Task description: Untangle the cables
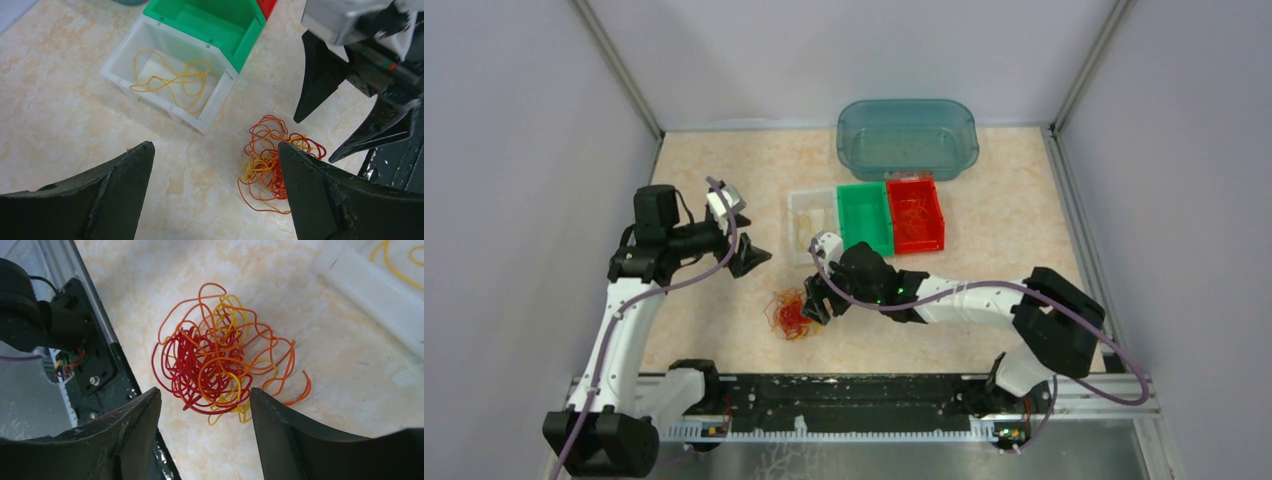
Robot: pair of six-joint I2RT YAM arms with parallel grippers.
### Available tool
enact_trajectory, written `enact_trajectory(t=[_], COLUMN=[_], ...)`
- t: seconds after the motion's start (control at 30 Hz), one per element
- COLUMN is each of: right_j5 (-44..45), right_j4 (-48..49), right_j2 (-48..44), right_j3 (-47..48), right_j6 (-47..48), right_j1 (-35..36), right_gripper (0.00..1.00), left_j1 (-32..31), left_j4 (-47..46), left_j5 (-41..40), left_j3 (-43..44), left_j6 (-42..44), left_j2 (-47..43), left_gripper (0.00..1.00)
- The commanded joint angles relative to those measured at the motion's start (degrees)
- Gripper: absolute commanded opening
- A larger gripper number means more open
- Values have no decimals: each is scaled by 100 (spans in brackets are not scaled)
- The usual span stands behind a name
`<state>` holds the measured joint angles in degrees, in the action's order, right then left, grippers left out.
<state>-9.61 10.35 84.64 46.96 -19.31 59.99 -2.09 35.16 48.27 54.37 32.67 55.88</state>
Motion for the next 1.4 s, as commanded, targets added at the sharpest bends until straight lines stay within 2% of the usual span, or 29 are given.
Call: enact_trajectory(t=[0.0, 0.07, 0.1, 0.2, 0.27, 0.33, 0.5, 0.77, 1.1, 1.27, 1.37], right_j5=[143, 95, 94, 116, 166, 193, 44, -643, -640, -807, -998], right_j4=[238, 297, 320, 308, 306, 303, 258, 945, 1754, 2486, 2505], right_j2=[343, 477, 515, 489, 359, 166, -455, -1230, -1183, -1001, -843], right_j3=[370, 369, 371, 422, 445, 481, 625, 645, 992, 1154, 1361], right_j6=[-123, -202, -232, -206, -152, -64, 256, 640, 339, -98, -195], right_j1=[150, 171, 171, 171, 171, 171, 171, 170, 163, 166, 168], right_gripper=[64, 60, 55, 28, 16, 0, 0, 0, 0, 0, 0], left_j1=[24, 25, 25, 26, 32, 29, 30, 28, 25, 29, 27], left_j4=[-2, -2, -8, -42, -38, -29, 9, 316, 365, -86, -83], left_j5=[86, 57, 43, 27, 3, 2, 206, 1443, 2165, 2025, 1924], left_j3=[20, 30, 35, 39, 41, 41, 38, 83, -284, -665, -720], left_j6=[59, 58, 58, 58, 57, 56, 1, 19, -213, -530, -530], left_j2=[-137, -131, -127, -132, -141, -147, -269, -673, -1166, -1475, -1482], left_gripper=[100, 100, 100, 100, 100, 100, 100, 100, 100, 98, 94])
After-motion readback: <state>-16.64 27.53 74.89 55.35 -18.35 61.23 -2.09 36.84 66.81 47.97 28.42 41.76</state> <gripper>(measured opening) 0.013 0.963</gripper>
